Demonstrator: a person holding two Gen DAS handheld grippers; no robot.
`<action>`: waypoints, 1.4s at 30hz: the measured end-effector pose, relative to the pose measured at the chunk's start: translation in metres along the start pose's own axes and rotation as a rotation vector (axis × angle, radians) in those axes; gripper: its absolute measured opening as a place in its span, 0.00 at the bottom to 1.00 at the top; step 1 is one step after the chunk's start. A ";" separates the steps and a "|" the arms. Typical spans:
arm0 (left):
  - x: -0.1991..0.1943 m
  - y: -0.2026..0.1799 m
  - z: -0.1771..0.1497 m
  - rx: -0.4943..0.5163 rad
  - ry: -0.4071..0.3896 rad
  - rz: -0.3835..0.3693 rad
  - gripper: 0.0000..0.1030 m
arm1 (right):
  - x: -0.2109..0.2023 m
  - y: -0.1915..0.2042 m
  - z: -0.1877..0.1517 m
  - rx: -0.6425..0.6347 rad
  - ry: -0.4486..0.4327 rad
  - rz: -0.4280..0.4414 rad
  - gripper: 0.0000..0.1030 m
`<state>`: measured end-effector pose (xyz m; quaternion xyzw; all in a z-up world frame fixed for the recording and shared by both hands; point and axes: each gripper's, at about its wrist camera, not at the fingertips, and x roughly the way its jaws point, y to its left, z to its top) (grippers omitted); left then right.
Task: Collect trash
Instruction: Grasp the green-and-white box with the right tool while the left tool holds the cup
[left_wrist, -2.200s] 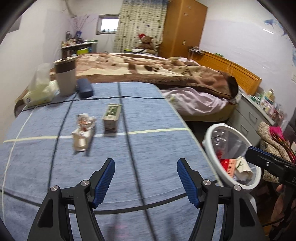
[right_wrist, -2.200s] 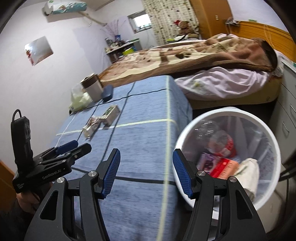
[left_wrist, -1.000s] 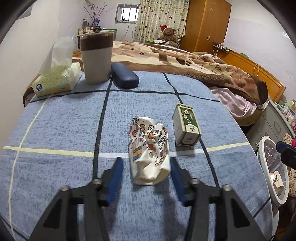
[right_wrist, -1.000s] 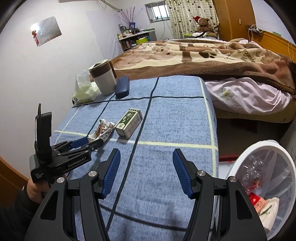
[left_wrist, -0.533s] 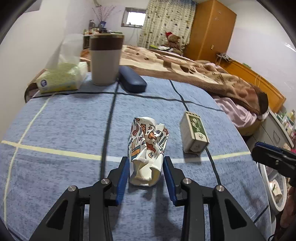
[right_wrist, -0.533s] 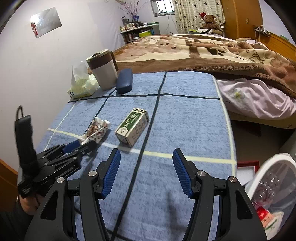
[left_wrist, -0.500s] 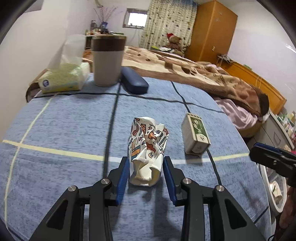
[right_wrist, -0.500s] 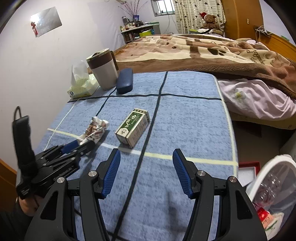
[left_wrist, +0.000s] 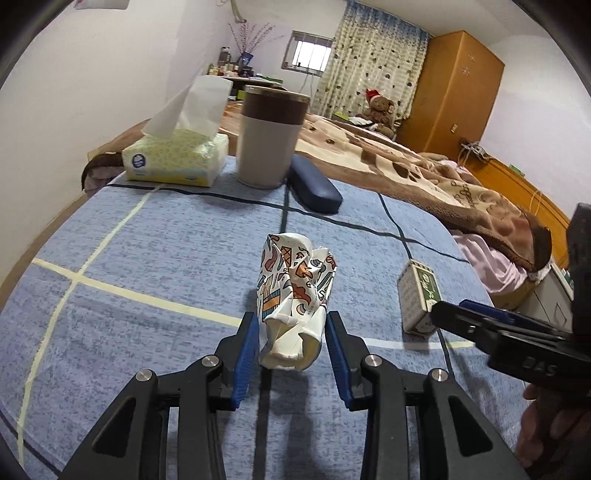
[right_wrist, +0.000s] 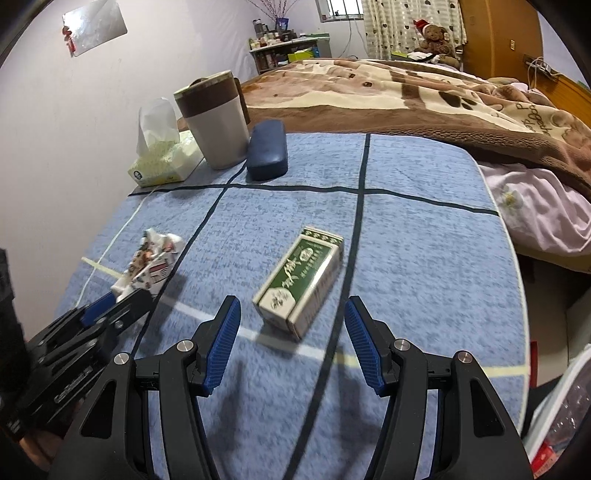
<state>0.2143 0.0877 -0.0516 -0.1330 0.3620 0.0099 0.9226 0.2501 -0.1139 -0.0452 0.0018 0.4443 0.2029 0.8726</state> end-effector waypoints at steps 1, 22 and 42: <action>-0.001 0.002 0.001 -0.006 -0.004 0.002 0.37 | 0.002 0.000 0.001 0.000 0.000 -0.003 0.58; 0.003 -0.005 -0.002 0.015 0.031 -0.017 0.37 | -0.014 -0.016 -0.016 0.020 -0.002 -0.024 0.41; -0.066 -0.066 -0.040 0.120 0.039 -0.070 0.36 | -0.104 -0.043 -0.073 0.081 -0.085 0.040 0.41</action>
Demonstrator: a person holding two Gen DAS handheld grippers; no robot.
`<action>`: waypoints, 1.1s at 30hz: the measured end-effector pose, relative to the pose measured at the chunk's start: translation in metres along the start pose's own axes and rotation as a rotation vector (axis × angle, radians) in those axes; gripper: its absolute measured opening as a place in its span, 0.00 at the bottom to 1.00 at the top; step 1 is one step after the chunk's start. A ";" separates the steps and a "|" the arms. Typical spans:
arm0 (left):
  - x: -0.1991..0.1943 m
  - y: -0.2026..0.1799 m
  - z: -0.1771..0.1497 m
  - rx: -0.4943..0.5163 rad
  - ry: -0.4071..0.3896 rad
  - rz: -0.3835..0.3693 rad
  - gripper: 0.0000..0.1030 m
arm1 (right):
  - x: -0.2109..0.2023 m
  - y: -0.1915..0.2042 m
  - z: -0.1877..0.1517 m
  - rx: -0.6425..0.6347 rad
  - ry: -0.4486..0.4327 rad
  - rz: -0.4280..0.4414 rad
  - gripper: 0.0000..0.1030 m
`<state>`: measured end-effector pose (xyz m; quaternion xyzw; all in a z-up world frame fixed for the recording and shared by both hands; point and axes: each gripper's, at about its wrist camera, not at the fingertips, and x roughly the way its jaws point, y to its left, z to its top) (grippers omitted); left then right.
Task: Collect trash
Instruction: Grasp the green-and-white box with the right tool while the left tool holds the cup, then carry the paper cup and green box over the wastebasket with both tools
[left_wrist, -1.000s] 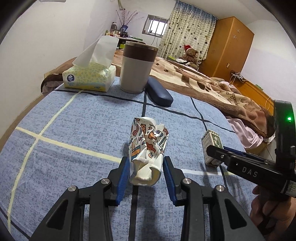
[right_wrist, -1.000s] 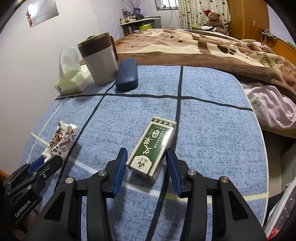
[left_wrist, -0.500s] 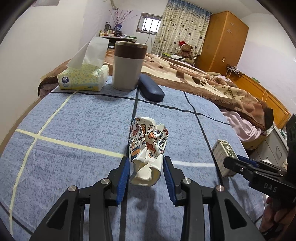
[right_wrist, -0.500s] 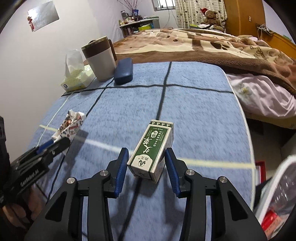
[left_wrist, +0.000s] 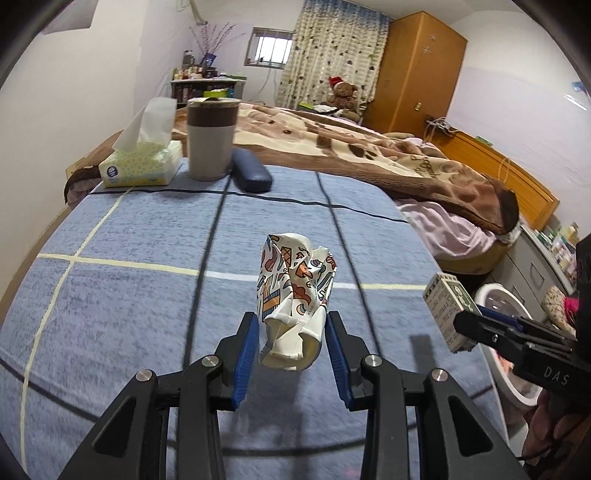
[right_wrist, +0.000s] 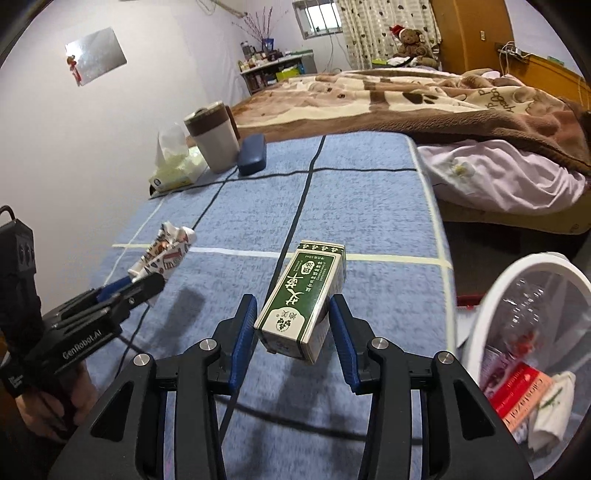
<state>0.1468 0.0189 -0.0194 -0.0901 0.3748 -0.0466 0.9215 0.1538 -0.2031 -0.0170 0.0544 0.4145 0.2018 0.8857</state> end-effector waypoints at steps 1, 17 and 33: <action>-0.004 -0.005 -0.002 0.005 0.000 -0.005 0.36 | -0.003 -0.001 -0.001 0.002 -0.005 0.001 0.41; -0.028 -0.071 -0.011 0.096 -0.003 -0.081 0.36 | -0.051 -0.037 -0.023 0.081 -0.085 -0.038 0.41; -0.019 -0.142 -0.015 0.221 0.025 -0.168 0.36 | -0.074 -0.078 -0.033 0.171 -0.135 -0.100 0.37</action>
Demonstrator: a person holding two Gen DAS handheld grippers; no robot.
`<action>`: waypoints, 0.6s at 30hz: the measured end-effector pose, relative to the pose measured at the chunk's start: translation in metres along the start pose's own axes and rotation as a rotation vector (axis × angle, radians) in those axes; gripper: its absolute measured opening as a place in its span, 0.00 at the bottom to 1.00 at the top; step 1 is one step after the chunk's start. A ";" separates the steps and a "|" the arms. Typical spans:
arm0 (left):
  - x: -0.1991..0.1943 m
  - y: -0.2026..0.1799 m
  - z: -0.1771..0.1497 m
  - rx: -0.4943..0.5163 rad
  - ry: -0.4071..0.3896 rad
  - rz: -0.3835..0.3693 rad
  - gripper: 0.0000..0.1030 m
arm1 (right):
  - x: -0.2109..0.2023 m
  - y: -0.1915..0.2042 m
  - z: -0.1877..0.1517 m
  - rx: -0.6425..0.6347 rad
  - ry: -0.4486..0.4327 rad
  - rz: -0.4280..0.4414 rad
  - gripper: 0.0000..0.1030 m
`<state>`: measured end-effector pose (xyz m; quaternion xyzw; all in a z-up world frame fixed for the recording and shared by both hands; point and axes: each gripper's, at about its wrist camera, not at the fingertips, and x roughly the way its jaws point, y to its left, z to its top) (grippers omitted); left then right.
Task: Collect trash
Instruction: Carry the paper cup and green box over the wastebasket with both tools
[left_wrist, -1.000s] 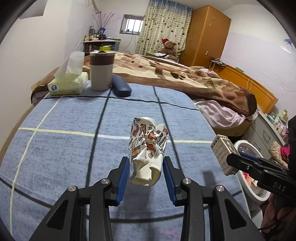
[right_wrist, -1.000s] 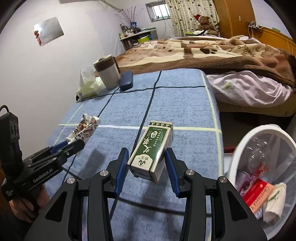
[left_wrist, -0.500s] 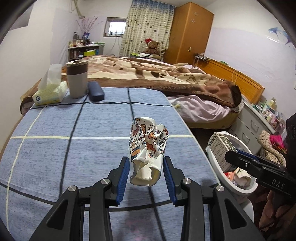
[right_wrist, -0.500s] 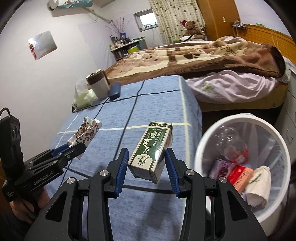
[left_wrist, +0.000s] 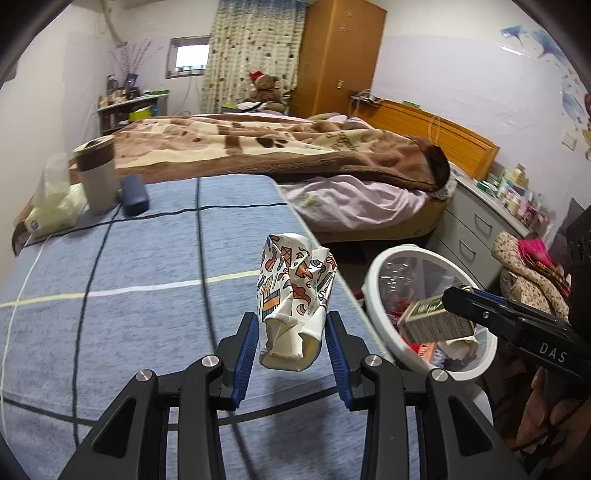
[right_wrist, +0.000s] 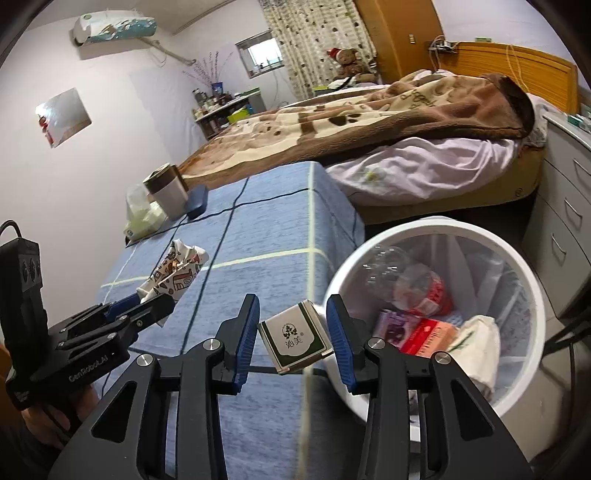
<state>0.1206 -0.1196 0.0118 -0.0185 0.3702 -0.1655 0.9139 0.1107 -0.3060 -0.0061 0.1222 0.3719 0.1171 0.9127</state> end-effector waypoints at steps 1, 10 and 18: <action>0.002 -0.004 0.001 0.007 0.002 -0.005 0.36 | 0.000 -0.003 -0.001 0.006 0.001 -0.003 0.37; 0.012 -0.019 0.001 0.027 0.025 -0.018 0.36 | -0.007 -0.021 0.000 0.037 -0.018 -0.010 0.37; 0.025 -0.040 0.005 0.065 0.043 -0.066 0.36 | -0.020 -0.046 0.002 0.085 -0.051 -0.059 0.37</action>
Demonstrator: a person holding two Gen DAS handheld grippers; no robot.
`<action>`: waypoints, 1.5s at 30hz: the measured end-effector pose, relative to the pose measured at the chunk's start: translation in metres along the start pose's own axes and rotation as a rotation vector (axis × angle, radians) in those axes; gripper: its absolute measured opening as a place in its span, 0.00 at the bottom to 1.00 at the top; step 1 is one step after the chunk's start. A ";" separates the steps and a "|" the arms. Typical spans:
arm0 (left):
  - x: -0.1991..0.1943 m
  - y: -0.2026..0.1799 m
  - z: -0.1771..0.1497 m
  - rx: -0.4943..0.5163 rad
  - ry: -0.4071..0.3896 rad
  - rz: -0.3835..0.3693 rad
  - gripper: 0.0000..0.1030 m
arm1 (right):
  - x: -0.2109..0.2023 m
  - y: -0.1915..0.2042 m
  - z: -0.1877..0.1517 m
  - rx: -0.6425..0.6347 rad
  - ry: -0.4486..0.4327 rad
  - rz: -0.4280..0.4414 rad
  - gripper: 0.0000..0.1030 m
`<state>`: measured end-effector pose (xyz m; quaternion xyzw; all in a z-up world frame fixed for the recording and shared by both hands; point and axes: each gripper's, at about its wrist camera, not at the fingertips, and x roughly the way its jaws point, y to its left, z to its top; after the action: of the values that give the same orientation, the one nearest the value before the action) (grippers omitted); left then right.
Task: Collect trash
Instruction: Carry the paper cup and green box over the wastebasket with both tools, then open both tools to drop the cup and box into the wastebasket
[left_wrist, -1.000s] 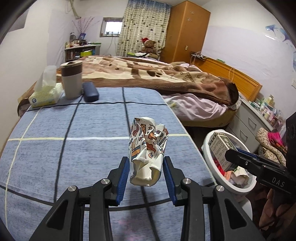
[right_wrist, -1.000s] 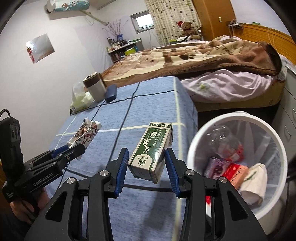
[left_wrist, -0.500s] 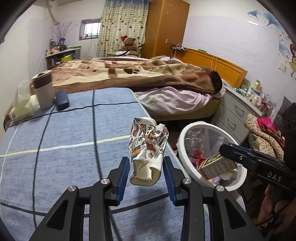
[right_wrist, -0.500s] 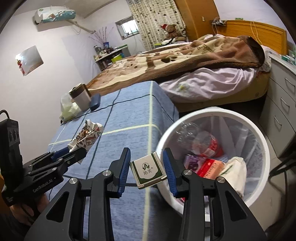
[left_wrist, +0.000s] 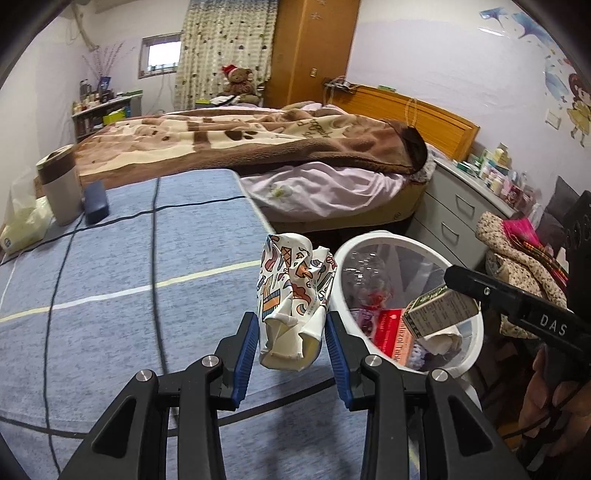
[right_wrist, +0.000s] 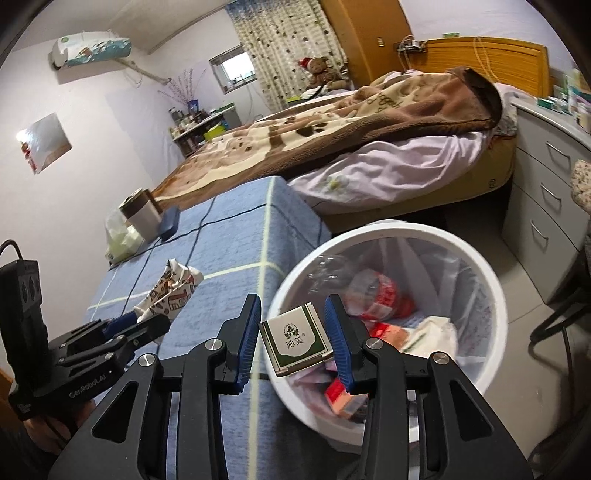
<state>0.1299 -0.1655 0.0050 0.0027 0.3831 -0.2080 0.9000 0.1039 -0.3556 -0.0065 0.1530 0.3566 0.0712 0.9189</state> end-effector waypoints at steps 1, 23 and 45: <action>0.003 -0.004 0.001 0.007 0.003 -0.010 0.36 | -0.001 -0.004 0.000 0.007 -0.002 -0.007 0.37; 0.064 -0.073 0.005 0.122 0.098 -0.158 0.37 | -0.003 -0.052 -0.005 0.133 0.014 -0.059 0.37; 0.067 -0.060 0.009 0.074 0.087 -0.170 0.37 | -0.004 -0.052 0.002 0.146 -0.004 -0.053 0.51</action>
<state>0.1551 -0.2470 -0.0259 0.0121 0.4126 -0.2973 0.8609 0.1034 -0.4064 -0.0203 0.2105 0.3630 0.0203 0.9075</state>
